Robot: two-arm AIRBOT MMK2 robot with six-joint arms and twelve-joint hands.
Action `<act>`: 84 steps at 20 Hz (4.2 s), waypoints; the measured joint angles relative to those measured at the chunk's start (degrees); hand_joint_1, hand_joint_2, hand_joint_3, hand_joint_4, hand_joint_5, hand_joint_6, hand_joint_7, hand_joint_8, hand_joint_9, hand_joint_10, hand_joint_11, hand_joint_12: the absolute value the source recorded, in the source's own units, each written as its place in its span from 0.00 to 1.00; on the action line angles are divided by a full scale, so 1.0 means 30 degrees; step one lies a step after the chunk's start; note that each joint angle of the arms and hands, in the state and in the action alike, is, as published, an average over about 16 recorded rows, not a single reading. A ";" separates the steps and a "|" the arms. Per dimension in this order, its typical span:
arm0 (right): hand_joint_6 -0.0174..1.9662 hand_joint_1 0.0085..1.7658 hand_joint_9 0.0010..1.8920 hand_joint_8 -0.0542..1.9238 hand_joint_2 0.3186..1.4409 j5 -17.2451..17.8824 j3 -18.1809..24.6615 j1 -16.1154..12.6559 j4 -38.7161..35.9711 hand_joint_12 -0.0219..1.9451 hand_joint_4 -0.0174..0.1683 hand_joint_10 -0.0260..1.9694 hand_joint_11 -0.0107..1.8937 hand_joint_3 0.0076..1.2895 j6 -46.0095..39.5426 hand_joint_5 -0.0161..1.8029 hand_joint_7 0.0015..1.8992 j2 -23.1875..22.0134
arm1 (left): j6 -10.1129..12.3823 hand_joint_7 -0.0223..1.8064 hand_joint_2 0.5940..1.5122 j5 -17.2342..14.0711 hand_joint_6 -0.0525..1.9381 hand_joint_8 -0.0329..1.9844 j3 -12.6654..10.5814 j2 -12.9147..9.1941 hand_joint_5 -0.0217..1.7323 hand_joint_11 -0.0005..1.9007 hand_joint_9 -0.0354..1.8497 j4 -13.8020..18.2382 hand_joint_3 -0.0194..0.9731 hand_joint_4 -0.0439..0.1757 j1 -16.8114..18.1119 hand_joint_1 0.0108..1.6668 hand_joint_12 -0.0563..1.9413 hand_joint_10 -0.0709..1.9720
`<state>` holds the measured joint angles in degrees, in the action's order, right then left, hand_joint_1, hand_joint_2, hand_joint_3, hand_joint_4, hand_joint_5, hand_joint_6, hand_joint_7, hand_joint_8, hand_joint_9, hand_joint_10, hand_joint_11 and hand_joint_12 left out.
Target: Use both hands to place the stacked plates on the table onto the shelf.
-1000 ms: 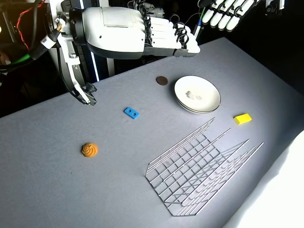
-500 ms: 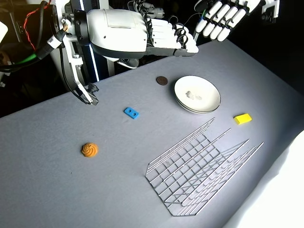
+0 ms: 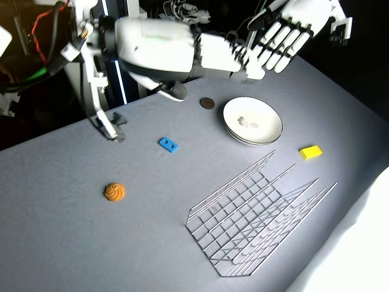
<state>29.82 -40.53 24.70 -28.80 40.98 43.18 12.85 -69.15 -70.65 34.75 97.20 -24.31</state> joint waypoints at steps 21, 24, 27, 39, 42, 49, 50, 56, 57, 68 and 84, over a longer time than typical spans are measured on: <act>0.02 0.61 0.01 0.04 0.75 -0.3946 -0.0482 -0.0099 0.2812 0.01 0.11 0.02 0.02 0.01 0.4545 0.02 0.01 0.4260 | -0.6929 0.02 0.54 0.3054 0.02 0.01 -0.1290 0.2825 0.02 0.01 0.03 -0.6664 0.03 0.21 -1.0342 0.00 0.02 0.04; 0.02 0.61 0.01 0.04 0.75 -0.4353 -0.0712 0.0098 0.3359 0.02 0.11 0.02 0.02 0.01 0.5231 0.02 0.01 0.4830 | -0.6999 0.02 0.54 0.3566 0.02 0.01 -0.1628 0.3118 0.02 0.01 0.03 -0.7039 0.03 0.21 -1.0785 0.00 0.02 0.04; 0.02 0.60 0.01 0.04 0.76 -0.4543 -0.0942 0.0289 0.3880 0.02 0.11 0.02 0.02 0.01 0.5764 0.02 0.01 0.5332 | -0.7004 0.02 0.55 0.4038 0.02 0.01 -0.1941 0.3365 0.02 0.01 0.03 -0.7333 0.03 0.21 -1.1129 0.00 0.02 0.04; 0.02 0.61 0.01 0.04 0.76 -0.4051 -0.1373 0.0630 0.4186 0.07 0.11 0.02 0.02 0.01 0.6738 0.02 0.01 0.6155 | -0.6947 0.02 0.54 0.4776 0.02 0.01 -0.2914 0.3915 0.02 0.01 0.03 -0.7947 0.03 0.21 -1.2255 0.00 0.02 0.04; 0.02 0.62 0.01 0.04 0.76 -0.4173 -0.1533 0.0512 0.4205 0.09 0.11 0.02 0.02 0.01 0.7095 0.02 0.01 0.6286 | -0.6918 0.02 0.54 0.4799 0.02 0.01 -0.3108 0.4026 0.02 0.01 0.03 -0.8075 0.03 0.21 -1.2502 0.00 0.02 0.04; 0.02 0.63 0.01 0.04 0.76 -0.5278 -0.1945 0.0189 0.4246 0.12 0.11 0.02 0.02 0.01 0.7784 0.02 0.01 0.6635 | -0.6861 0.02 0.55 0.4784 0.02 0.01 -0.3358 0.4220 0.02 0.01 0.03 -0.8368 0.03 0.19 -1.2942 0.00 0.02 0.04; 0.02 0.63 0.01 0.04 0.76 -0.5523 -0.2003 0.0143 0.4275 0.12 0.11 0.02 0.02 0.01 0.7820 0.02 0.01 0.6670 | -0.6856 0.01 0.55 0.4776 0.02 0.01 -0.3365 0.4237 0.02 0.01 0.03 -0.8402 0.03 0.19 -1.2985 0.00 0.02 0.04; 0.02 0.63 0.01 0.04 0.77 -0.7080 -0.2245 -0.0105 0.4490 0.12 0.11 0.02 0.02 0.01 0.7836 0.02 0.01 0.6750 | -0.6851 0.01 0.55 0.4772 0.02 0.01 -0.3379 0.4403 0.02 0.01 0.03 -0.8690 0.03 0.19 -1.3064 0.00 0.02 0.03; 0.02 0.63 0.01 0.04 0.77 -0.7286 -0.2250 -0.0123 0.4526 0.12 0.11 0.02 0.02 0.01 0.7824 0.02 0.01 0.6740 | -0.6855 0.01 0.55 0.4788 0.02 0.01 -0.3374 0.4459 0.02 0.01 0.03 -0.8742 0.03 0.19 -1.3019 0.00 0.02 0.03; 0.02 0.63 0.01 0.04 0.76 -0.8182 -0.2254 -0.0314 0.4817 0.12 0.11 0.02 0.01 0.01 0.7679 0.02 0.01 0.6571 | -0.6894 0.01 0.54 0.5387 0.02 0.01 -0.3203 0.5633 0.02 0.01 0.03 -0.9076 0.03 0.19 -1.1493 0.00 0.03 0.03; 0.02 0.65 0.05 0.04 0.75 -0.8602 -0.3762 -0.0045 0.4849 0.21 0.11 0.02 0.01 0.01 0.9652 0.06 0.06 0.8637 | -0.6897 0.01 0.54 0.5636 0.03 0.01 -0.3582 0.6550 0.02 0.01 0.03 -0.9514 0.03 0.21 -1.0678 0.00 0.03 0.04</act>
<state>4.02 -51.81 24.57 -14.26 69.94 69.09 -7.84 -52.24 -81.40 54.40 68.66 -56.34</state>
